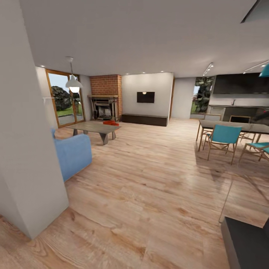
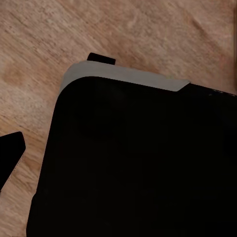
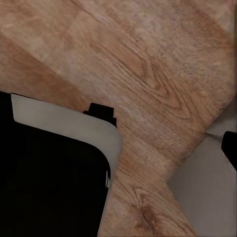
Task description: Move the two storage containers from the living room to the garage. In the garage, place one container on the floor and stack the other container on top of it (either order is fine).
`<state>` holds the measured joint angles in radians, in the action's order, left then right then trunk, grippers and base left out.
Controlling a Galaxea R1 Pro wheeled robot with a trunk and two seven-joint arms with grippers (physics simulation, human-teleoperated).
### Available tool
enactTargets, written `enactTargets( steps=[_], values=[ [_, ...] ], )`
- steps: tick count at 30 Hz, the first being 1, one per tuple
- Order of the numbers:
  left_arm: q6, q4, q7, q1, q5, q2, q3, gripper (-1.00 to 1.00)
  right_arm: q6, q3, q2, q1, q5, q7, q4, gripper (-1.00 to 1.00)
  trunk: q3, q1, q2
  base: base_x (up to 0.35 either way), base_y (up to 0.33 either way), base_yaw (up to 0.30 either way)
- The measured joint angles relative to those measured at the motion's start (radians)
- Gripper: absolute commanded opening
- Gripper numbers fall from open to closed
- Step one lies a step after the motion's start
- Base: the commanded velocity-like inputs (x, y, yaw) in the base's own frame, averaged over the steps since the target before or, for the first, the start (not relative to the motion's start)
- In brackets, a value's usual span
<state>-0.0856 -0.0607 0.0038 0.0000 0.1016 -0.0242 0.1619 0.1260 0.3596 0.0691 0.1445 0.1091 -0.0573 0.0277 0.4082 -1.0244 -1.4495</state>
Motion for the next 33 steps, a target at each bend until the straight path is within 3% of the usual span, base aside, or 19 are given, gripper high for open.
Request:
enactTargets(
  steps=[33],
  values=[
    [0.000,0.000,0.000,0.000,0.000,0.000,-0.001,1.00,0.002,0.000,0.000,0.000,0.000,0.001,0.000,1.00,0.000,0.000,0.000,0.325,0.000,0.000]
  ],
)
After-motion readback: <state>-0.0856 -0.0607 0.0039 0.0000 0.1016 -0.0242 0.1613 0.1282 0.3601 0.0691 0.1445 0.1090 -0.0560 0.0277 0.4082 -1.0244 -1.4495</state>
